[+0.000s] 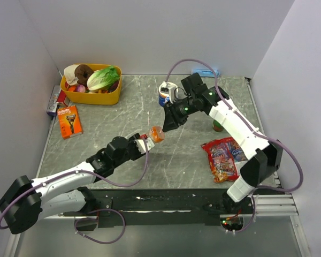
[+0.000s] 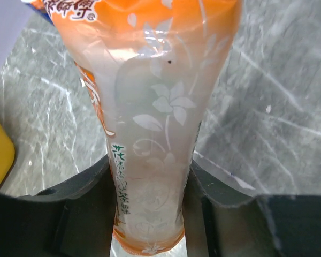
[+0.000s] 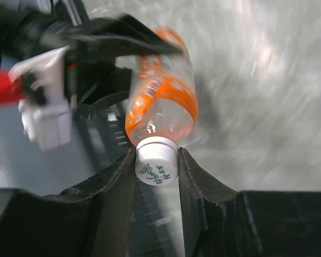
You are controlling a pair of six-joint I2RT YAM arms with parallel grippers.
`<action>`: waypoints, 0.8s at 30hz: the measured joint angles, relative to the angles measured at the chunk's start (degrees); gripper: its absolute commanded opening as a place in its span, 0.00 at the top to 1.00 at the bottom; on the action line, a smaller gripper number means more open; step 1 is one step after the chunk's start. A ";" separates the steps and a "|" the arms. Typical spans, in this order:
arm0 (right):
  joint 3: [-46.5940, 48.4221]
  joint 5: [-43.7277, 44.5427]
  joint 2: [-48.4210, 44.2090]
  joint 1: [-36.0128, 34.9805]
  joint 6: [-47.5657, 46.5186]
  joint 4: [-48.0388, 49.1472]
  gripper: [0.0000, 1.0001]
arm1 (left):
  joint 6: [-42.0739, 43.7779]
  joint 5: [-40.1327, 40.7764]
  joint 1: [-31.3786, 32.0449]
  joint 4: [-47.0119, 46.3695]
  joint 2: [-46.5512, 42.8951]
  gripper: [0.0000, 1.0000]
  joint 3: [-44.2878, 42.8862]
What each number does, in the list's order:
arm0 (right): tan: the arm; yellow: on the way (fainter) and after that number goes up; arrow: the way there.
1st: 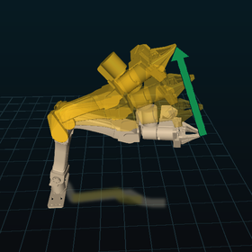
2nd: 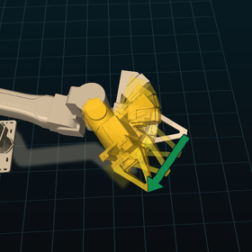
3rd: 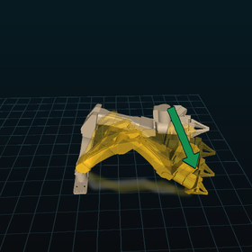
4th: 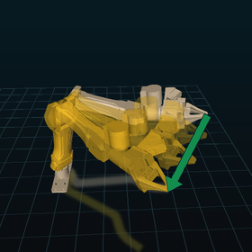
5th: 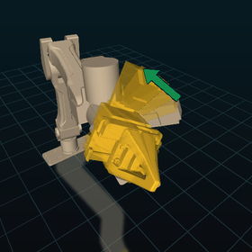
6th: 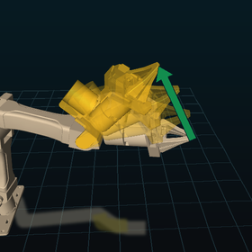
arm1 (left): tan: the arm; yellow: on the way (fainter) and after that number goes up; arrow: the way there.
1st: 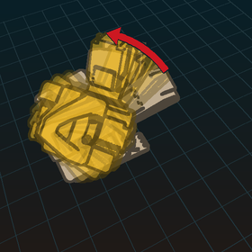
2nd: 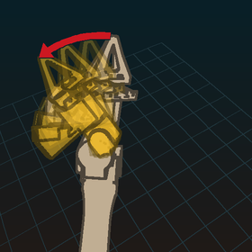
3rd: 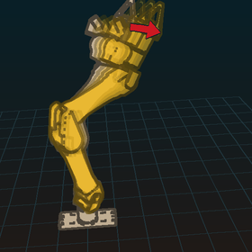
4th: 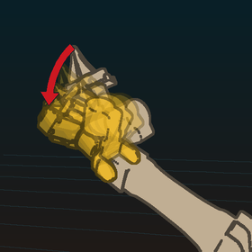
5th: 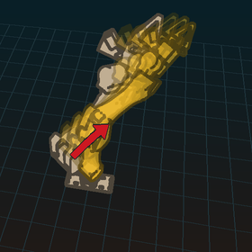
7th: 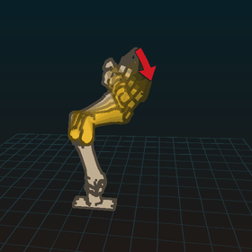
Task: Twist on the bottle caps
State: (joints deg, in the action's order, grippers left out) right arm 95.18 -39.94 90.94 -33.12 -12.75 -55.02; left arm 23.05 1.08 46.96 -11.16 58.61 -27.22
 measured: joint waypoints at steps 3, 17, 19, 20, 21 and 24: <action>-0.17 1.38 2.34 1.75 12.22 -2.95 1.00 | 0.79 4.68 2.01 -0.04 1.46 0.99 0.02; 10.43 -10.34 0.57 4.98 -12.24 -4.92 0.29 | 1.73 -4.02 2.29 1.90 -2.05 0.99 -0.22; 3.85 -10.51 -7.19 4.13 -26.01 -5.79 0.28 | 2.10 -7.15 1.31 3.02 -2.75 0.99 -0.22; 1.36 -10.19 -10.40 3.32 -30.47 -6.75 0.28 | 2.36 -8.22 0.90 3.34 -2.93 0.99 -0.22; -2.05 -9.46 -14.36 1.81 -35.76 -6.78 0.28 | 2.71 -9.55 0.39 3.78 -3.08 0.99 -0.22; -10.62 -7.52 -23.71 -3.54 -47.58 -6.69 0.28 | 3.28 -12.48 -0.50 5.20 -3.58 0.99 -0.22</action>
State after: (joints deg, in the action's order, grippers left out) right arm 84.55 -47.46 67.22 -36.67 -60.34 -61.71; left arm 26.33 -11.40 46.46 -5.96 55.02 -27.44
